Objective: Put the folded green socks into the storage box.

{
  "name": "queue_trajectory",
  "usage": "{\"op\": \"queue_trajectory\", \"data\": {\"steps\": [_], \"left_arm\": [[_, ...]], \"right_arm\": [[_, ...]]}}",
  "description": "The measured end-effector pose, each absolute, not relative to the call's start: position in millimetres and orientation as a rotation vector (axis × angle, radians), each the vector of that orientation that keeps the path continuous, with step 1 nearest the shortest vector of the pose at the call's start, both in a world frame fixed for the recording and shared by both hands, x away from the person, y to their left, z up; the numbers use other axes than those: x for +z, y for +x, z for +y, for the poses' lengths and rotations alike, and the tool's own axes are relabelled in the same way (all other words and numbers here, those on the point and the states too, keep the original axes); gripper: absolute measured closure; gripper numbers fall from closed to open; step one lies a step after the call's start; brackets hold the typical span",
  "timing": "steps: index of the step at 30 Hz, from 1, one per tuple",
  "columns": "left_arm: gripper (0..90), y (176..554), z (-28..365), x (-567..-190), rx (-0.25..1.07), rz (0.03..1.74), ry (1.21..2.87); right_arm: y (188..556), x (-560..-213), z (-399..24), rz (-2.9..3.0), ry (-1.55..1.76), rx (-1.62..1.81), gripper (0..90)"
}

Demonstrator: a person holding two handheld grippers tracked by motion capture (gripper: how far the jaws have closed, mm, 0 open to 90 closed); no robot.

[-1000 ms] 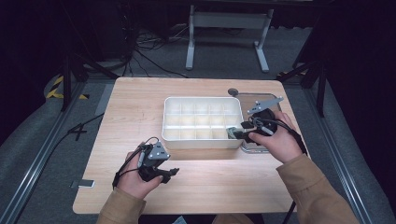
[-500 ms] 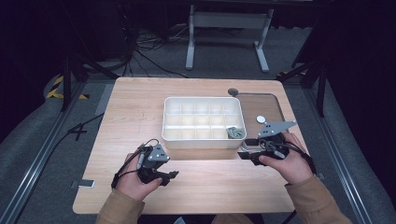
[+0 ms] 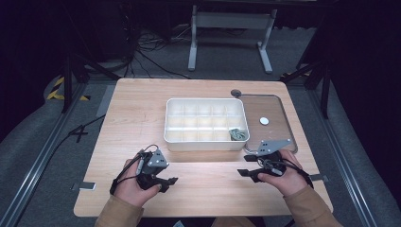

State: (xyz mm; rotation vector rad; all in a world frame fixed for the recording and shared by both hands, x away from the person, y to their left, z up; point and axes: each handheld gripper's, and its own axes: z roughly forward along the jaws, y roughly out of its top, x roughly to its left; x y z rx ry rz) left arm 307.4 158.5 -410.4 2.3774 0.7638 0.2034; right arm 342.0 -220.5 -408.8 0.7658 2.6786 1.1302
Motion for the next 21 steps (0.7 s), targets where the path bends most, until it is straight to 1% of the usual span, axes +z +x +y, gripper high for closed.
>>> {"op": "queue_trajectory", "data": {"steps": [4,9,11,15,21], "left_arm": [[39.9,307.5,160.1,-413.4,0.204,0.774,2.394],[40.6,308.8,164.0,-420.2,0.242,0.783,2.400],[41.2,309.5,166.1,-425.4,0.228,0.794,2.412],[41.3,310.0,166.2,-432.8,0.221,0.790,2.417],[38.5,312.3,165.5,-443.4,0.177,0.755,2.467]], "right_arm": [[343.1,-420.2,-218.0,2.687,0.769,1.108,39.7],[340.3,-433.3,-215.6,2.666,0.780,1.113,38.4],[337.4,-442.6,-213.6,2.678,0.778,1.101,38.4],[336.4,-448.0,-213.2,2.667,0.754,1.101,38.4],[336.7,-457.2,-215.3,2.649,0.736,1.085,38.4]]}}
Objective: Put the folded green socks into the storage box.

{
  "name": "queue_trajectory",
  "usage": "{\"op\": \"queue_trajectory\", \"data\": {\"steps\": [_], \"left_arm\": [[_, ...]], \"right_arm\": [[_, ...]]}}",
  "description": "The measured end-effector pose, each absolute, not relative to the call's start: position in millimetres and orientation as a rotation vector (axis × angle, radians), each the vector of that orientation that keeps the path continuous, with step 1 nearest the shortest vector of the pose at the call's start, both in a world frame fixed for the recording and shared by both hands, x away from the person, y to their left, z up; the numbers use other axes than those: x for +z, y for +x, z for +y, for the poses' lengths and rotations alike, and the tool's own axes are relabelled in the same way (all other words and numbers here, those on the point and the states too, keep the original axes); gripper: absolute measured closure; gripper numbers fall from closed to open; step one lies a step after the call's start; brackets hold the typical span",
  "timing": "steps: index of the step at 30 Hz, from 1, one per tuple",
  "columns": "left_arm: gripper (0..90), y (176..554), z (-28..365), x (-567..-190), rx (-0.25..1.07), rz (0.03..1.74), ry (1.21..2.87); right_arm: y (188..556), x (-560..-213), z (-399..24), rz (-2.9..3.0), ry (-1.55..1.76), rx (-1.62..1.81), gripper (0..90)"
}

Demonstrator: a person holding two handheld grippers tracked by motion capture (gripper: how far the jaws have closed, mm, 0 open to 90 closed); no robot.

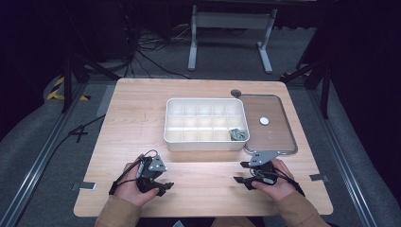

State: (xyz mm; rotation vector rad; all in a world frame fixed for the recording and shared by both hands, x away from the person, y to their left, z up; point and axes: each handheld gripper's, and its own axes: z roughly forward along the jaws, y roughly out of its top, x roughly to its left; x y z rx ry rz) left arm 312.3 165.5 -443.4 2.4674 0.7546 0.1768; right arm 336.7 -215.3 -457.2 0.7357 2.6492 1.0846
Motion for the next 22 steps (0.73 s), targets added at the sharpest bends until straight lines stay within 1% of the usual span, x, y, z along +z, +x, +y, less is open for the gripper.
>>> {"op": "queue_trajectory", "data": {"steps": [6,13,16,22], "left_arm": [[38.1,312.5,167.0,-449.4,0.163,0.756,2.479],[37.4,314.9,168.6,-455.1,0.175,0.743,2.474],[37.2,315.9,170.2,-459.0,0.163,0.756,2.470],[37.1,318.3,173.1,-461.9,0.163,0.760,2.464]], "right_arm": [[336.8,-467.9,-214.7,2.657,0.702,1.032,38.0],[336.2,-477.0,-212.5,2.638,0.725,1.062,33.9],[337.4,-477.7,-213.4,2.636,0.738,1.071,32.1],[339.5,-475.3,-216.8,2.646,0.758,1.113,32.5]]}}
